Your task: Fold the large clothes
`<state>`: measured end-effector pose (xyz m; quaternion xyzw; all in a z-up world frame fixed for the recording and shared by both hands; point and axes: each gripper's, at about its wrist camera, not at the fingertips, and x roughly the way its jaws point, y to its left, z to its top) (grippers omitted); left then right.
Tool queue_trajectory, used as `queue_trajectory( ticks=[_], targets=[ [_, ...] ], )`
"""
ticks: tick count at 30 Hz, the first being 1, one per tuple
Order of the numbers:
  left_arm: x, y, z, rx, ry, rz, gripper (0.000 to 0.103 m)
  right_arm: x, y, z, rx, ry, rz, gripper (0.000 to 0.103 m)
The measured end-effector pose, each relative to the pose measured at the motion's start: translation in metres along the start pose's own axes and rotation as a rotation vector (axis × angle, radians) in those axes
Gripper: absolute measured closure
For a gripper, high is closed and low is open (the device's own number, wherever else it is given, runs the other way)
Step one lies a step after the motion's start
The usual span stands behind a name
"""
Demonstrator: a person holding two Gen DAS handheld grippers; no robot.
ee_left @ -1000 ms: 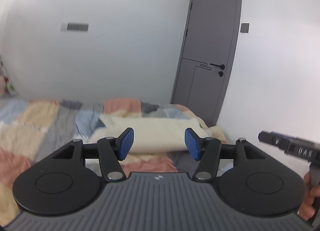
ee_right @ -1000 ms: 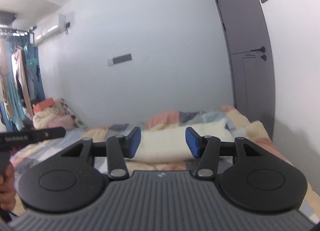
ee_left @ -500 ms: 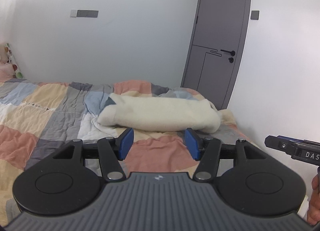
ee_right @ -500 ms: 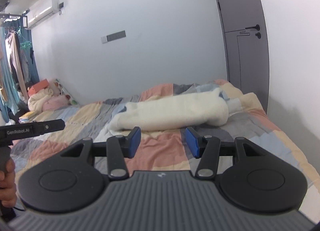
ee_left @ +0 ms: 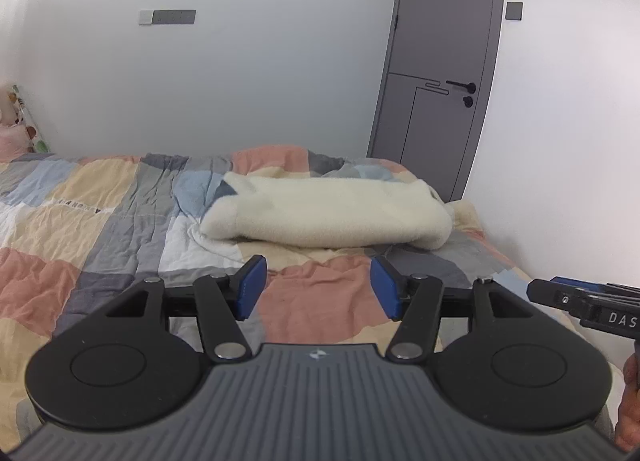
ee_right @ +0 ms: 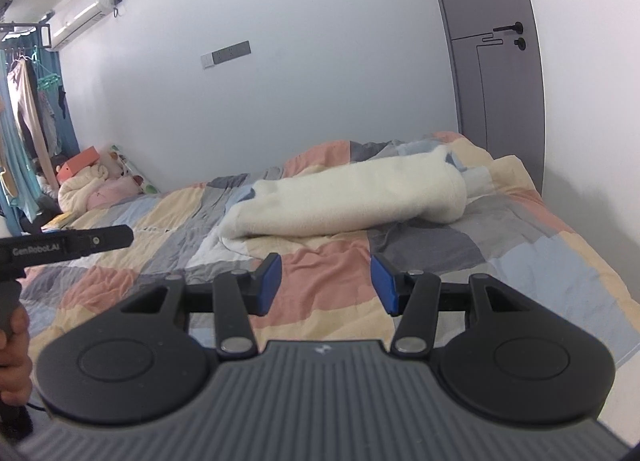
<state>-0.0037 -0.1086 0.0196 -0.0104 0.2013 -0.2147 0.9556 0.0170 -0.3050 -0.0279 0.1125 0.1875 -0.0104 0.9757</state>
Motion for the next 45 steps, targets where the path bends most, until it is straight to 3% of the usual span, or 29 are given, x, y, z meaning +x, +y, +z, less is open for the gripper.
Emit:
queue_trajectory(
  ticks=[4, 16, 20, 21, 23, 26, 30, 31, 35, 45],
  targets=[
    [0.002, 0.000, -0.001, 0.004, 0.003, 0.010, 0.039, 0.000, -0.001, -0.001, 0.007, 0.008, -0.006, 0.050],
    [0.000, -0.005, -0.001, 0.025, -0.004, 0.019, 0.025, -0.006, -0.005, -0.001, 0.010, 0.003, -0.026, 0.050],
    [-0.002, -0.005, 0.000, 0.017, -0.029, 0.064, 0.004, -0.009, -0.005, 0.001, -0.001, -0.001, -0.029, 0.050],
    [-0.003, -0.005, 0.001, 0.023, -0.033, 0.073, 0.003, -0.009, -0.006, 0.002, -0.003, -0.002, -0.038, 0.046],
    [-0.003, -0.005, 0.002, 0.022, -0.021, 0.068, 0.001, -0.010, -0.008, 0.004, 0.006, -0.010, -0.034, 0.021],
    [-0.005, -0.005, 0.002, 0.020, 0.003, 0.059, 0.001, -0.013, -0.009, 0.007, 0.009, -0.026, -0.036, 0.008],
    [-0.010, -0.010, 0.005, 0.038, -0.001, 0.077, 0.001, -0.012, -0.011, 0.011, 0.016, -0.033, -0.047, 0.006],
    [-0.011, -0.010, 0.005, 0.038, -0.002, 0.078, 0.001, -0.011, -0.012, 0.012, 0.023, -0.028, -0.049, 0.000],
    [-0.014, -0.009, 0.005, 0.034, 0.000, 0.089, 0.001, -0.007, -0.008, 0.013, -0.010, -0.019, -0.096, 0.000],
    [-0.015, -0.008, 0.007, 0.031, 0.010, 0.101, 0.001, -0.004, -0.005, 0.013, -0.035, -0.010, -0.093, 0.000]
  ],
)
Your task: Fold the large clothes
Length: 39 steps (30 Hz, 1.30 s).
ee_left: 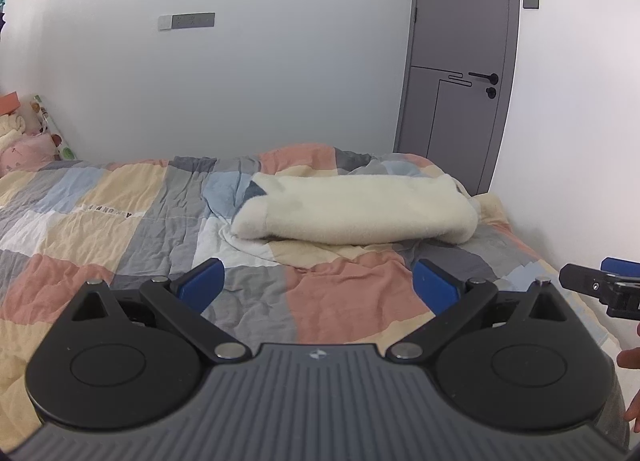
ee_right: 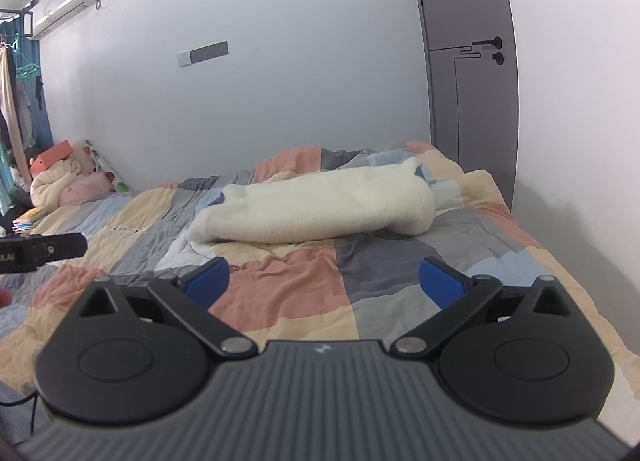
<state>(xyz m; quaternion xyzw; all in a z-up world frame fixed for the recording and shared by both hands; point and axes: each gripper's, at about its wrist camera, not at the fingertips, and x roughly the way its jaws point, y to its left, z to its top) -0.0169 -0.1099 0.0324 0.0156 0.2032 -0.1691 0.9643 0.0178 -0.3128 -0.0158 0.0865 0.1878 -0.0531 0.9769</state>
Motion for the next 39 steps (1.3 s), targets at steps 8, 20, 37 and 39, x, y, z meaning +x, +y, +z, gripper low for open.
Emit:
queue_trajectory(
  ticks=[8, 20, 37, 39],
  targets=[
    [-0.0011, -0.0011, -0.0009, 0.003, -0.007, 0.016, 0.001, -0.0013, 0.0008, 0.0011, -0.002, -0.009, -0.006, 0.000],
    [-0.0029, -0.0005, 0.0001, -0.009, -0.006, -0.004, 0.001, -0.0016, 0.0041, 0.0012, -0.020, 0.001, 0.002, 0.000],
    [-0.0046, -0.0012, -0.0002, -0.002, -0.001, -0.010, 0.001, -0.0008, 0.0056, -0.0003, -0.023, 0.015, -0.004, 0.000],
    [-0.0047, -0.0008, 0.0001, -0.003, -0.001, -0.011, 0.001, -0.0010, 0.0055, -0.0005, -0.021, 0.015, -0.005, 0.000]
  ],
)
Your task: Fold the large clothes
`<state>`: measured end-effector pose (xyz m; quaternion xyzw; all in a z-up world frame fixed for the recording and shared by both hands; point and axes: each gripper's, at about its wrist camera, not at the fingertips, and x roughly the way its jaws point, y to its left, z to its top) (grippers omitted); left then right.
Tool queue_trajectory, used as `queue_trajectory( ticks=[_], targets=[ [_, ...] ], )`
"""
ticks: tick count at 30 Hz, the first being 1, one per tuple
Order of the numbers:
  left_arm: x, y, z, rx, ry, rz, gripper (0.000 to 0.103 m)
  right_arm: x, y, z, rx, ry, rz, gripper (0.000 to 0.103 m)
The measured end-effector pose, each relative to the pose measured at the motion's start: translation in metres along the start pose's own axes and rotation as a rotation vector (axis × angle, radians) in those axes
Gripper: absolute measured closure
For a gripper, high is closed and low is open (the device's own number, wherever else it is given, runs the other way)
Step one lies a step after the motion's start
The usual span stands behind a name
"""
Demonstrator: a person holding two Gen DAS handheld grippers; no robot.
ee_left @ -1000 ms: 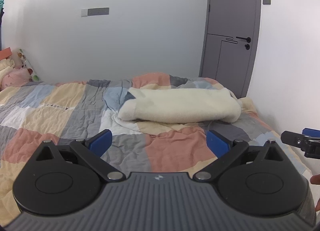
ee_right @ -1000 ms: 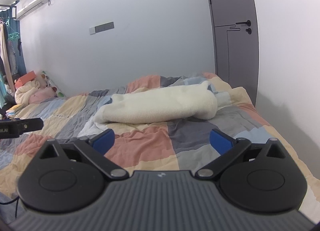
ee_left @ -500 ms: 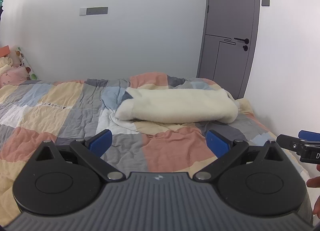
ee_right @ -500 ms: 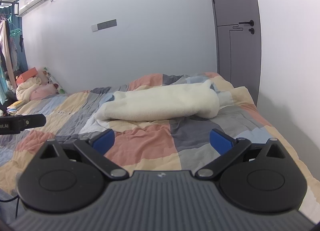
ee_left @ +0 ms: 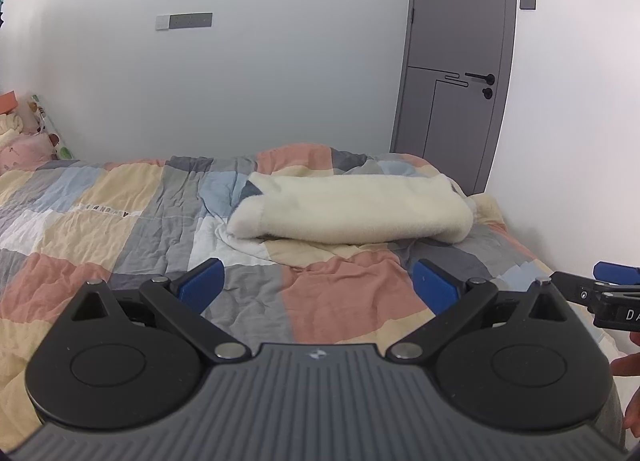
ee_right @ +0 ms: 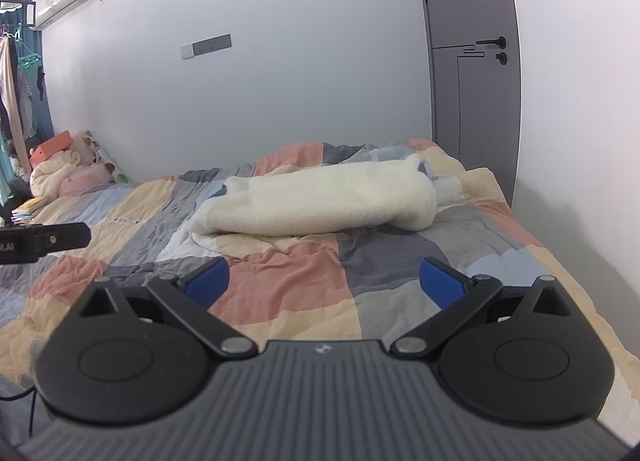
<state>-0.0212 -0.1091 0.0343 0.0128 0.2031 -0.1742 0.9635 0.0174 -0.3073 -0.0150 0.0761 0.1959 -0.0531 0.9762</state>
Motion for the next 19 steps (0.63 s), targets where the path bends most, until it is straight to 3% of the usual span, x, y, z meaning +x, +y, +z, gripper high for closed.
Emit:
queue_trajectory(
  ticks=[19],
  targets=[
    [-0.0009, -0.0011, -0.0008, 0.004, -0.004, -0.011, 0.001, -0.0015, -0.0001, -0.0015, 0.001, -0.003, -0.002, 0.000]
  ],
)
